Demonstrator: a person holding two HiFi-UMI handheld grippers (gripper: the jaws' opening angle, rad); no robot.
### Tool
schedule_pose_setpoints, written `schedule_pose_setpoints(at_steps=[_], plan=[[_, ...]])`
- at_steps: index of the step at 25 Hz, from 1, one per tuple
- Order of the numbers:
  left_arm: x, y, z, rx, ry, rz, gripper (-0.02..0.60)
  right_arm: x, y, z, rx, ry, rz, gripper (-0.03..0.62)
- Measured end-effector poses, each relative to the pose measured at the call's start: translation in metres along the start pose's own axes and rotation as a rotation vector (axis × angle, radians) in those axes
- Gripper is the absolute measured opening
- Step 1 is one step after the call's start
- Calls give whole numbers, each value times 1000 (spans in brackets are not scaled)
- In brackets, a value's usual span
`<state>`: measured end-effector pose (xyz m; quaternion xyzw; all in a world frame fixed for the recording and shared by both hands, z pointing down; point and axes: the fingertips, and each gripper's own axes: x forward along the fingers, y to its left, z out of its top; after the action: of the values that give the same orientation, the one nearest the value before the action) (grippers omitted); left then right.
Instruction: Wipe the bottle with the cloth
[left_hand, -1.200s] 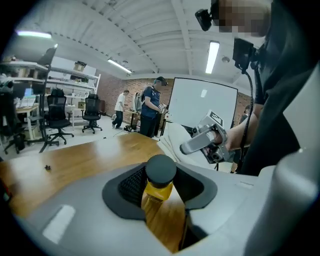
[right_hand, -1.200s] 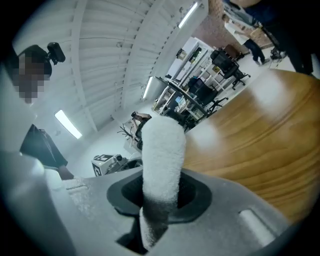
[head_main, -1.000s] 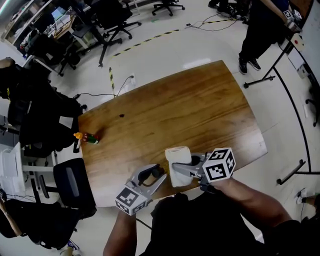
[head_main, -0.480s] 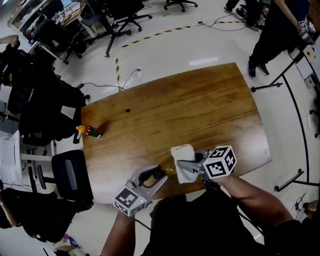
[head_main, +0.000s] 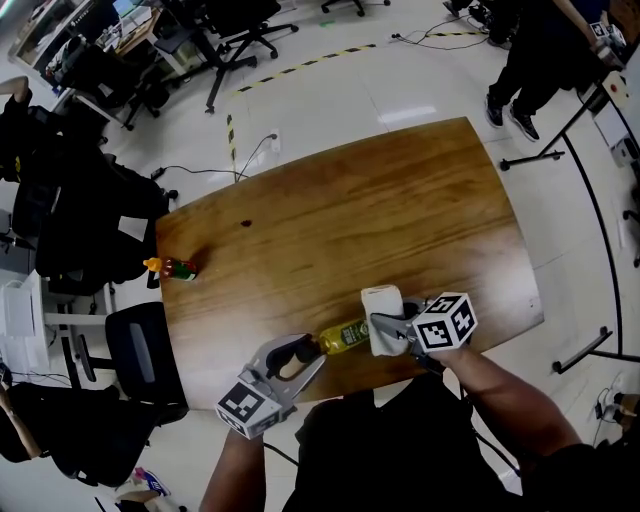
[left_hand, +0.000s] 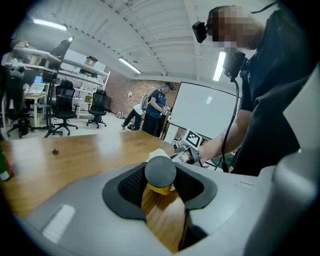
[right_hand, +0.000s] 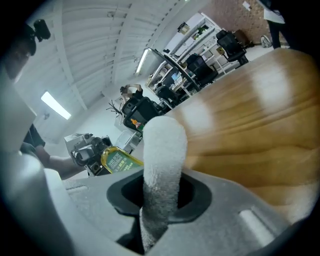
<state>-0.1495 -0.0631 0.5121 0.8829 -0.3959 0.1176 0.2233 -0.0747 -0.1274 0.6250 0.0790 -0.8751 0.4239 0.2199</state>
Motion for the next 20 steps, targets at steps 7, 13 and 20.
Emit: schedule_pose_setpoints(at_steps=[7, 13, 20], plan=[[4, -2, 8, -10, 14, 37, 178, -1, -19, -11, -179, 107, -192, 72], [23, 3, 23, -120, 22, 148, 178, -21, -12, 11, -154, 17, -235, 74], [58, 11, 48, -150, 29, 286, 179, -78, 8, 33, -82, -125, -191, 74]])
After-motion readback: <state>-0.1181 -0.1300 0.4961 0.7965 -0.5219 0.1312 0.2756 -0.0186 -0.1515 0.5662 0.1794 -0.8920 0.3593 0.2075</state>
